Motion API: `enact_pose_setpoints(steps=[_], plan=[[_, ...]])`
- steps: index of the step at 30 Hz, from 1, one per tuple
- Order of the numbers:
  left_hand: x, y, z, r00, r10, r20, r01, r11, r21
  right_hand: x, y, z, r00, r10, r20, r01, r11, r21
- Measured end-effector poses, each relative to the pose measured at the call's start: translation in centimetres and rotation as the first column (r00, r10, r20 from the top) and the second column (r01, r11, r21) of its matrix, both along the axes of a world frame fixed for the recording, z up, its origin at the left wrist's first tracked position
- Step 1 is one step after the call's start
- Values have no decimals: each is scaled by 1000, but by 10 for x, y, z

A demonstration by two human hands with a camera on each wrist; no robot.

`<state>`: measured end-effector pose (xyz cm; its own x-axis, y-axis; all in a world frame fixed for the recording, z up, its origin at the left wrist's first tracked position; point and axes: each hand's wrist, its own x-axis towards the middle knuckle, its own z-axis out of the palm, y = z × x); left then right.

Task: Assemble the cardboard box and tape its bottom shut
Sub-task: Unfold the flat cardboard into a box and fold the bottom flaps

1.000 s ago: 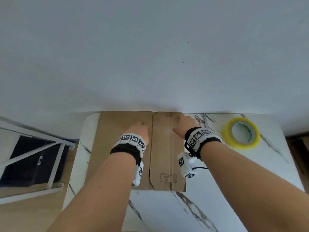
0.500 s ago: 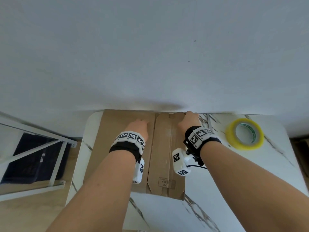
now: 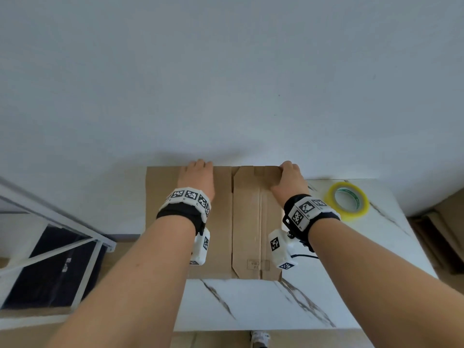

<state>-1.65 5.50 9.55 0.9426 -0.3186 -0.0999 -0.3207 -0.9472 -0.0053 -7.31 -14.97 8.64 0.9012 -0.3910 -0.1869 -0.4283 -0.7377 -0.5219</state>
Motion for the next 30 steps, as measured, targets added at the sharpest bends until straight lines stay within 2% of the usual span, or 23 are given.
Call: enact_pose_setpoints(steps=[4,11,16,23,30], plan=[[-17,15,36,997,5,72,-5,1000,-3,-25,12,26,998,-6,55,7,1000,-15],[-52,41,78,997,24,-70,-38,978,-204,-62,45,69,990,-11,144,18,999,-43],[-75,40,98,997,16,-72,-36,958,-283,-83,66,85,966,1,258,16,998,-64],[-91,13,126,982,33,-186,-70,978,-198,-85,83,102,937,193,290,-185,981,-55],[-85,8,130,978,45,-205,-72,989,-127,-78,76,102,939,297,174,-291,955,-60]])
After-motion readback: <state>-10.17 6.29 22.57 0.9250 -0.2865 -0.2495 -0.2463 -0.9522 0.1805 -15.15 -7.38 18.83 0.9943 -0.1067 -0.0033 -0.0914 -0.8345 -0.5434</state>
